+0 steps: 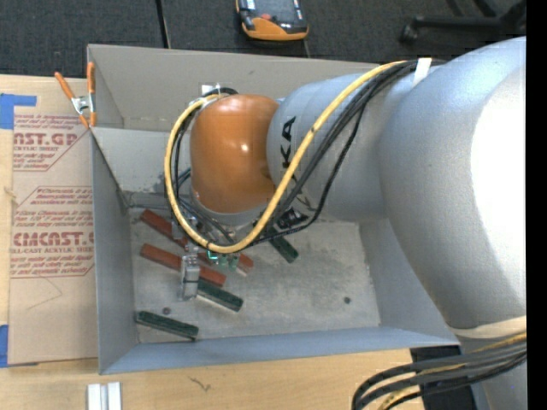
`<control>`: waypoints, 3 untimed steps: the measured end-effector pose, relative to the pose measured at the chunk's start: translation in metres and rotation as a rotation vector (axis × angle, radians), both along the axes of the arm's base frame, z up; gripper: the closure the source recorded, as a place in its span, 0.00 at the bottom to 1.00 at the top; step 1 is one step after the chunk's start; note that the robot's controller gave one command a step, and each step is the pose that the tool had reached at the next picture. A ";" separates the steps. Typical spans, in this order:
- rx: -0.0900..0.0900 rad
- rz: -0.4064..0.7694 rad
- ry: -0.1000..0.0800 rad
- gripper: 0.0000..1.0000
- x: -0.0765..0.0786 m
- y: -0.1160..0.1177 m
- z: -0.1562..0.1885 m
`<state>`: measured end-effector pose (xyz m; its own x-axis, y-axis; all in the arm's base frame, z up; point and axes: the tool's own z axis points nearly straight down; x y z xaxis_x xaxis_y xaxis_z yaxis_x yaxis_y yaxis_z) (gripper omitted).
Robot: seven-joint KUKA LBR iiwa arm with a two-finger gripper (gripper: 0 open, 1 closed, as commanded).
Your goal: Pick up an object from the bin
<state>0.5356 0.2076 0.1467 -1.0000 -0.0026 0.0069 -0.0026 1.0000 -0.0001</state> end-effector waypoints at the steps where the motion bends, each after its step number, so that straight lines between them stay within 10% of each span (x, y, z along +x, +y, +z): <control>1: 0.002 -0.002 -0.007 0.00 0.002 -0.001 0.005; 3: 0.001 -0.350 -0.009 0.00 -0.006 -0.010 -0.077</control>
Offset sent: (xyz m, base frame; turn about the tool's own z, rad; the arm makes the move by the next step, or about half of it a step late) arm -0.0086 -0.0234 -0.0767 0.1533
